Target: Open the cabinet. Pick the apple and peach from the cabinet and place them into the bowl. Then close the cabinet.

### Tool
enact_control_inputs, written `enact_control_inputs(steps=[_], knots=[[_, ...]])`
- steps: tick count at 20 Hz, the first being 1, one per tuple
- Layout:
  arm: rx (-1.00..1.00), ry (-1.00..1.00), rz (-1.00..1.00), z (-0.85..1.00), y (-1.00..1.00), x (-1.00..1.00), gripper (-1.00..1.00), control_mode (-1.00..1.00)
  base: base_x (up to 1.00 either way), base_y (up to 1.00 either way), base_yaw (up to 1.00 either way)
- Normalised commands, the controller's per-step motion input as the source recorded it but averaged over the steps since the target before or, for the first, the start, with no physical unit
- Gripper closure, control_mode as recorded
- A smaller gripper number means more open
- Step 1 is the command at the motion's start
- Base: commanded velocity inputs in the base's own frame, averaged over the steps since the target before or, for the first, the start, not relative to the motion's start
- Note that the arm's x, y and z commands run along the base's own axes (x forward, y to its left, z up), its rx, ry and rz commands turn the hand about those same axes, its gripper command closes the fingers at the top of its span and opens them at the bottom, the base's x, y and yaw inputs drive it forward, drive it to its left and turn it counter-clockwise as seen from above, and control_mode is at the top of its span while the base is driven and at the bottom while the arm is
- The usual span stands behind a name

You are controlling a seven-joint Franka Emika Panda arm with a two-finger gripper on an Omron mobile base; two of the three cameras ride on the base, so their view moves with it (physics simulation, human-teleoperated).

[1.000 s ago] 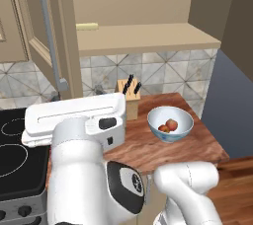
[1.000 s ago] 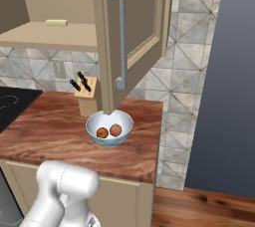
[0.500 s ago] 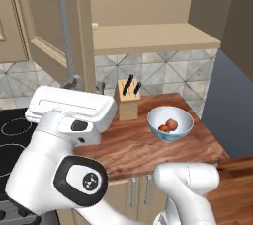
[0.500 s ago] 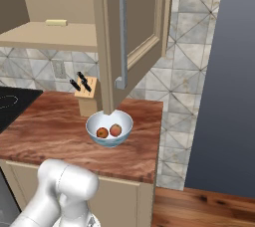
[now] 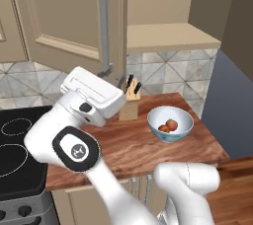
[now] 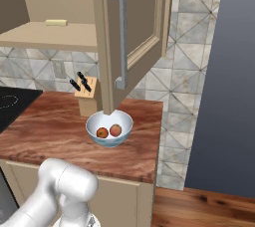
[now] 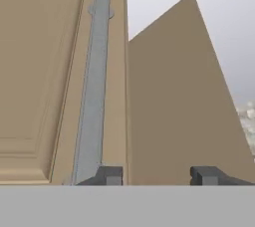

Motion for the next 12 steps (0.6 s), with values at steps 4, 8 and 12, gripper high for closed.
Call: enact_control_inputs(steps=[4, 8, 12], knots=[[0.12, 0.00, -0.19, -0.31, -0.78, 1.00, -1.00, -1.00, 0.00, 0.00, 0.00], [0.20, 0.11, 0.00, -0.01, -0.62, 1.00, -1.00, -1.00, 0.00, 0.00, 0.00], [0.19, 0.21, 0.00, 0.00, -0.50, 1.00, -1.00, -1.00, 0.00, 0.00, 0.00]])
